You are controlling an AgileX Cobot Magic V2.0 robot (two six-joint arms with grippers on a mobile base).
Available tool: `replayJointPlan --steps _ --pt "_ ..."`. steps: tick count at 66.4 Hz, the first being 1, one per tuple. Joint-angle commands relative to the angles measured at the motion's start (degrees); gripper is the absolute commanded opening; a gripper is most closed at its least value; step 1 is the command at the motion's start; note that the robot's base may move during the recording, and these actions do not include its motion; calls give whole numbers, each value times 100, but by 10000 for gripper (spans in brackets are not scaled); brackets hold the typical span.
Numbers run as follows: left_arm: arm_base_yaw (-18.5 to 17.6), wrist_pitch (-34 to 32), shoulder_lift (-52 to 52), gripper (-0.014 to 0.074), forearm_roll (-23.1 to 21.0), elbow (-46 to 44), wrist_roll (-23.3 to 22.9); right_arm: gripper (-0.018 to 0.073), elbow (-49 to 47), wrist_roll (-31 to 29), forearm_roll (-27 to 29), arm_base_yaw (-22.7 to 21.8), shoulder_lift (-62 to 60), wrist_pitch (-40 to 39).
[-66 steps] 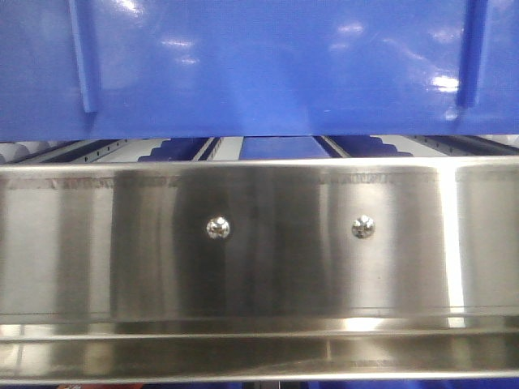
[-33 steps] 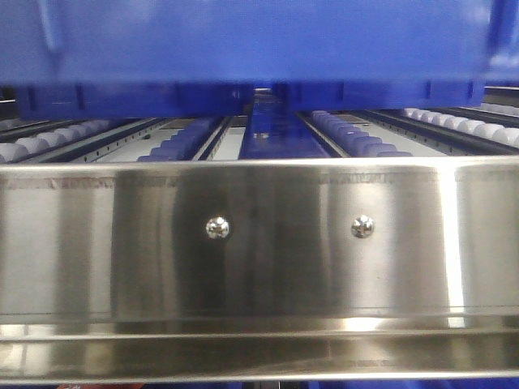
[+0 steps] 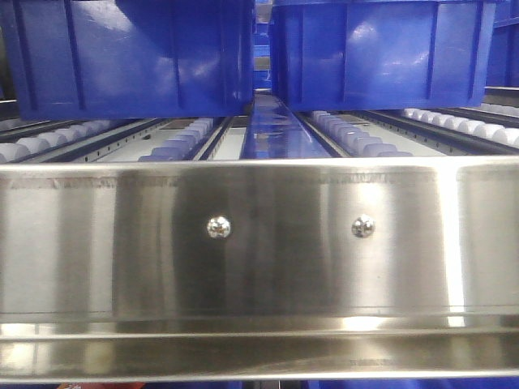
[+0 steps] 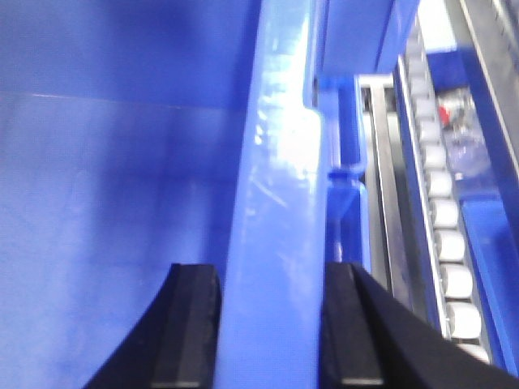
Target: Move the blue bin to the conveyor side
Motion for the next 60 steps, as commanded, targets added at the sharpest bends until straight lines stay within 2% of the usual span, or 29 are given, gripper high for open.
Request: replayJointPlan --steps 1,15,27,60 --pt "-15 -443 -244 -20 223 10 46 -78 -94 -66 -241 -27 -181 -563" --pt "-15 -443 -458 -20 357 634 46 -78 -94 -66 -241 -27 -196 -828" --pt "-15 -1237 -649 -20 357 1125 46 -78 -64 -66 -241 -27 -196 -1219" --pt "-15 -1523 -653 -20 357 1126 46 -78 -64 -66 -241 -27 -185 -1142"
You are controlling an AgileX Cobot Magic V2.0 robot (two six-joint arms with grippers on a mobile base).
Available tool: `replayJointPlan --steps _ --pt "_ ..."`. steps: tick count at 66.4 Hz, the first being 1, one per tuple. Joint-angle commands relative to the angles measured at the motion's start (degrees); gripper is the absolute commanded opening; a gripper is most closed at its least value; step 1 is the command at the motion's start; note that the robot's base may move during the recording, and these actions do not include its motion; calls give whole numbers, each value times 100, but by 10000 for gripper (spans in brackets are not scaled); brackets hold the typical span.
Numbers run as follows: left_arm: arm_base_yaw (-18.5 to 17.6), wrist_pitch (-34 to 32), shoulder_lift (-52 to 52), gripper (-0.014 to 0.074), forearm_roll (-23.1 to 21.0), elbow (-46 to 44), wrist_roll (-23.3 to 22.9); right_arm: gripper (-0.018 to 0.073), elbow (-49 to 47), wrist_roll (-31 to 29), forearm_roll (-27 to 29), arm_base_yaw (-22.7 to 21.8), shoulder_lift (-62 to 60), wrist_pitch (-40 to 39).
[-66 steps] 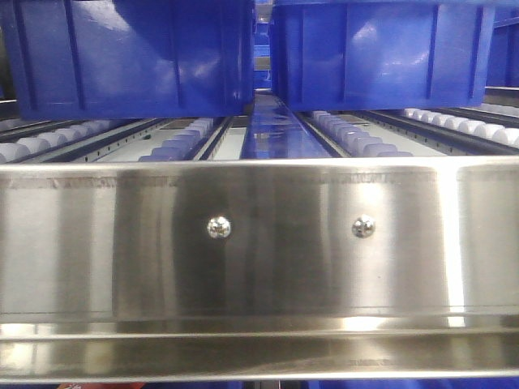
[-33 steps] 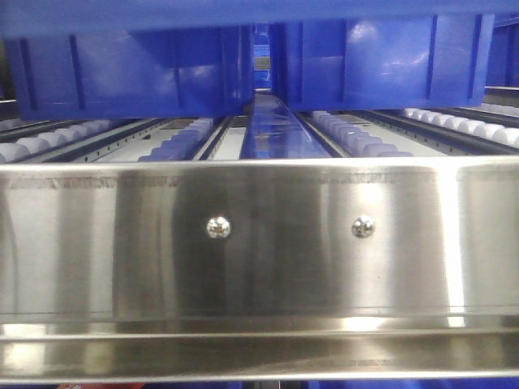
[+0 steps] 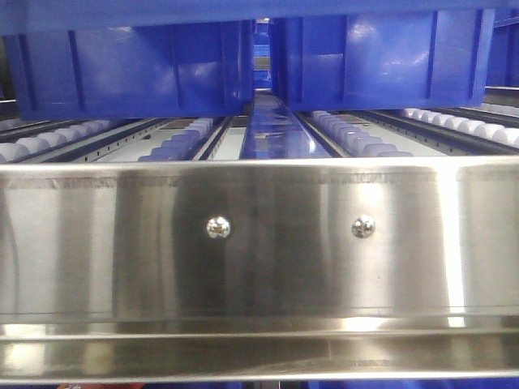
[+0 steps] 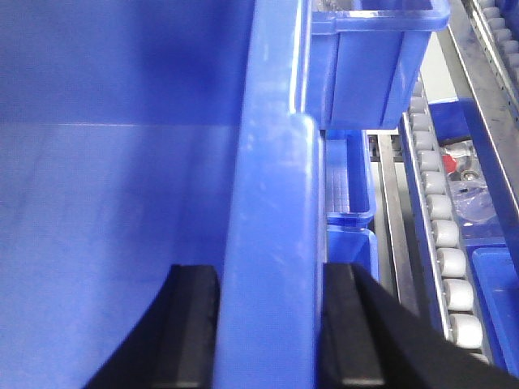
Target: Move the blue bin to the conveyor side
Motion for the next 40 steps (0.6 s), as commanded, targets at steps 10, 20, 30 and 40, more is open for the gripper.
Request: replayJointPlan --steps 10,20,30,40 --pt "5 -914 -155 -20 285 -71 86 -78 -79 -45 -308 -36 -135 -515" --pt "5 -1027 -155 -20 285 -71 86 -78 -79 -45 -308 -36 -135 -532" --pt "5 -1212 -155 -20 319 -71 86 -78 -79 -45 -308 -36 -135 -649" --pt "5 -1436 -155 -20 319 -71 86 -78 -79 -45 -308 -36 -135 -716"
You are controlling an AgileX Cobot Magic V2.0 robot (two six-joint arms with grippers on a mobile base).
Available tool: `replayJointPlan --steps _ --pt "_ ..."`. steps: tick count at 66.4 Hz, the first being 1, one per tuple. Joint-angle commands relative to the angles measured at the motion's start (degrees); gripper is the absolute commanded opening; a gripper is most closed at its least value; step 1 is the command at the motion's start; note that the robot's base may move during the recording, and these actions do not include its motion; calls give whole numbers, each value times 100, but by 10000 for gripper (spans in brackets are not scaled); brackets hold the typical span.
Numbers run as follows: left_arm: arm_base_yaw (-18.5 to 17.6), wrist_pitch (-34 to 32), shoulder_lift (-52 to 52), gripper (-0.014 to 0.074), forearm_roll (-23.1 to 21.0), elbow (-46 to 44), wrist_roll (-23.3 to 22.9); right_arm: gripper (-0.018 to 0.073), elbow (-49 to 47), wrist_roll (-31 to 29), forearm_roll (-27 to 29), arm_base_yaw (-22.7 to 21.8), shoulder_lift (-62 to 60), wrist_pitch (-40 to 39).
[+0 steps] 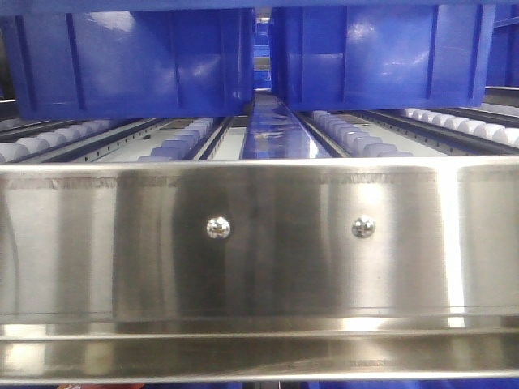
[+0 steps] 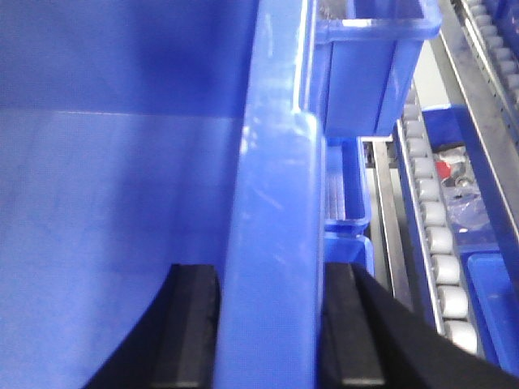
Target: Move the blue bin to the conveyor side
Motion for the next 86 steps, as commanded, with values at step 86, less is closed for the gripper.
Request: replayJointPlan --steps 86 --pt "5 -865 -155 -20 253 -83 86 -78 -79 -67 -243 -36 -135 -624"
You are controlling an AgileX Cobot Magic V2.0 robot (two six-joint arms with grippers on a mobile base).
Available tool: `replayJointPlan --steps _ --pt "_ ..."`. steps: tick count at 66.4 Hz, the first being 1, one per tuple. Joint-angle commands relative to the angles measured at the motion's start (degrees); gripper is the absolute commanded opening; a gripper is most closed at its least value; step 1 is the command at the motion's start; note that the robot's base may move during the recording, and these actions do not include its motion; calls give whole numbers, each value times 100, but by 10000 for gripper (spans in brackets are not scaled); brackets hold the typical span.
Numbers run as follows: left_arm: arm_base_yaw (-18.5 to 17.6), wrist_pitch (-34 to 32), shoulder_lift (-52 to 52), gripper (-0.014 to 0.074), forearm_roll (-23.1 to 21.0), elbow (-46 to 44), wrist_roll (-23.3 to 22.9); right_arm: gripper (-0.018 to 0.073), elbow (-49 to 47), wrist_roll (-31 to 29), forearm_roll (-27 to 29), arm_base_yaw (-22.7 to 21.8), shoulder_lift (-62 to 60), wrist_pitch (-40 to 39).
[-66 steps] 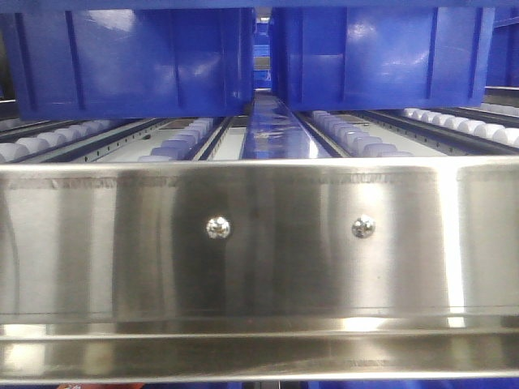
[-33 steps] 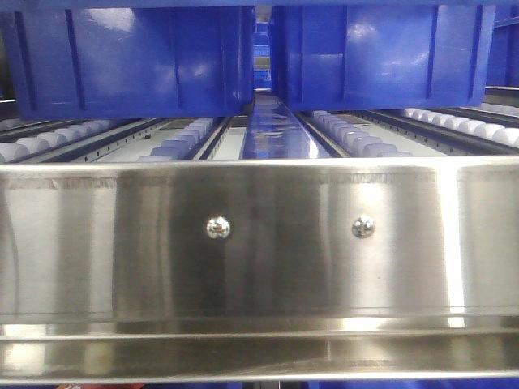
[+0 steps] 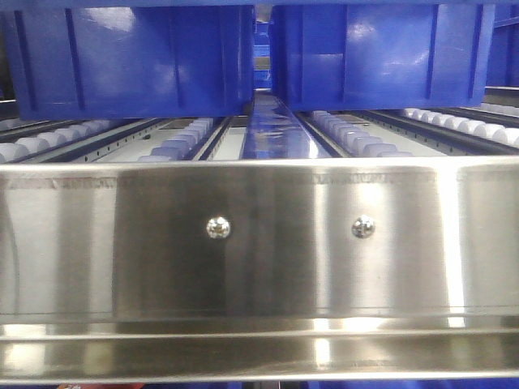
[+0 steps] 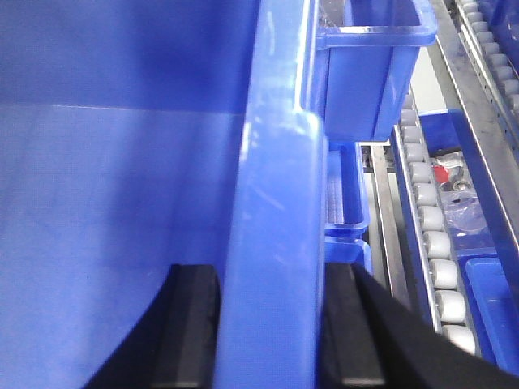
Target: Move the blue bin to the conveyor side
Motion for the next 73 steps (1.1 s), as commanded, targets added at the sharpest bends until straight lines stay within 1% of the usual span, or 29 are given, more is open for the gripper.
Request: replayJointPlan --steps 1,73 --pt "5 -705 -155 -20 230 -83 86 -78 -79 -76 -229 -36 -135 -599" --pt "5 -716 -143 -20 230 -83 86 -78 -79 -76 -229 -36 -135 -599"
